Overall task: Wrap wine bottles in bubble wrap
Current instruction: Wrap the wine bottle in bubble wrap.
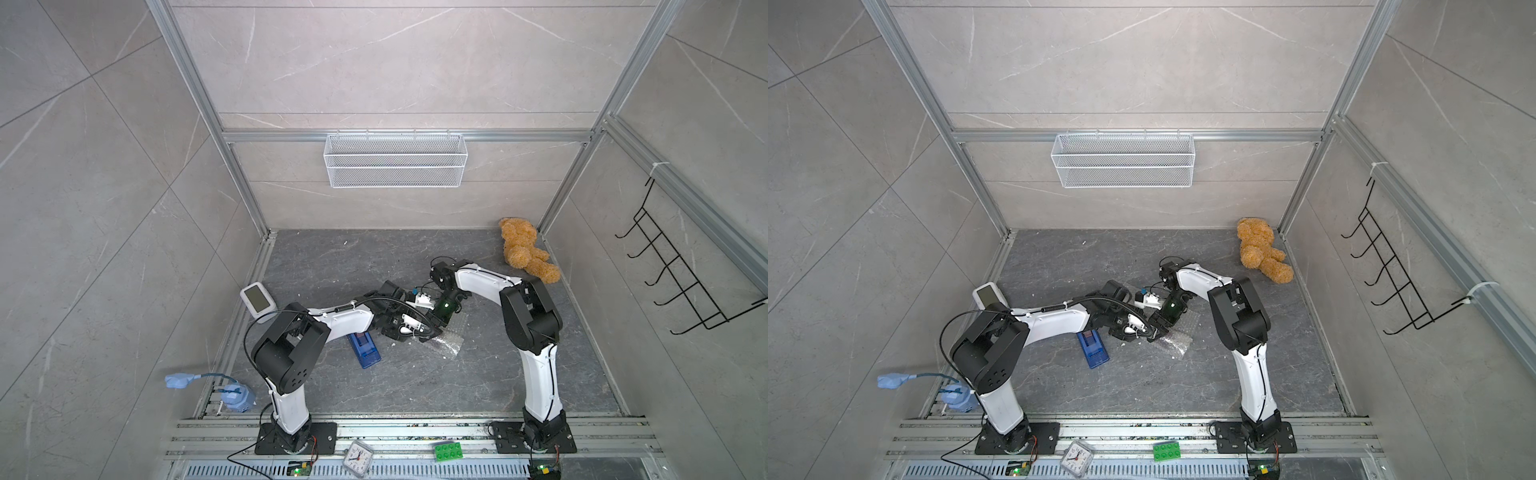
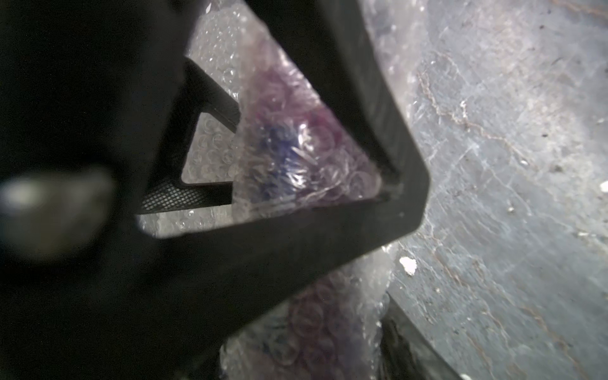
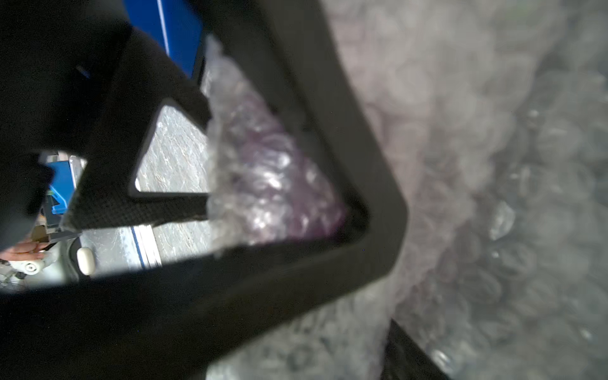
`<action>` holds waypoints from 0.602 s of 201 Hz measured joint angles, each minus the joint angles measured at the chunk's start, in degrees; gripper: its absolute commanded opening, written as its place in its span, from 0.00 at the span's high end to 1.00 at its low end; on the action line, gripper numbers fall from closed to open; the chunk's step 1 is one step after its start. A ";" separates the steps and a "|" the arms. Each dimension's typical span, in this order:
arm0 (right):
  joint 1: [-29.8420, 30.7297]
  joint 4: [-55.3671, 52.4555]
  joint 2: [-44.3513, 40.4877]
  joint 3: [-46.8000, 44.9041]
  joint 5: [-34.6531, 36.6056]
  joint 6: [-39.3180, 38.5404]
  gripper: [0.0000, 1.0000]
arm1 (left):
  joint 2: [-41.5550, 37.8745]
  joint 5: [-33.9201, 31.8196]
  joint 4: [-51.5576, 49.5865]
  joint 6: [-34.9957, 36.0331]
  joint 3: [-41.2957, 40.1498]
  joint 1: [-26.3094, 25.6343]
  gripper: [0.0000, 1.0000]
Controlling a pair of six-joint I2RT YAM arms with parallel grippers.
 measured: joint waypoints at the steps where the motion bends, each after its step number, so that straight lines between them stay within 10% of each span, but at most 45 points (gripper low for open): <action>1: -0.07 0.20 -0.26 -0.26 0.07 0.22 0.22 | 0.02 0.02 -0.02 0.02 0.04 0.00 0.50; 121: -5.90 23.02 -33.79 -29.55 9.94 16.48 0.19 | 5.64 1.25 -17.25 -6.64 12.52 0.39 0.52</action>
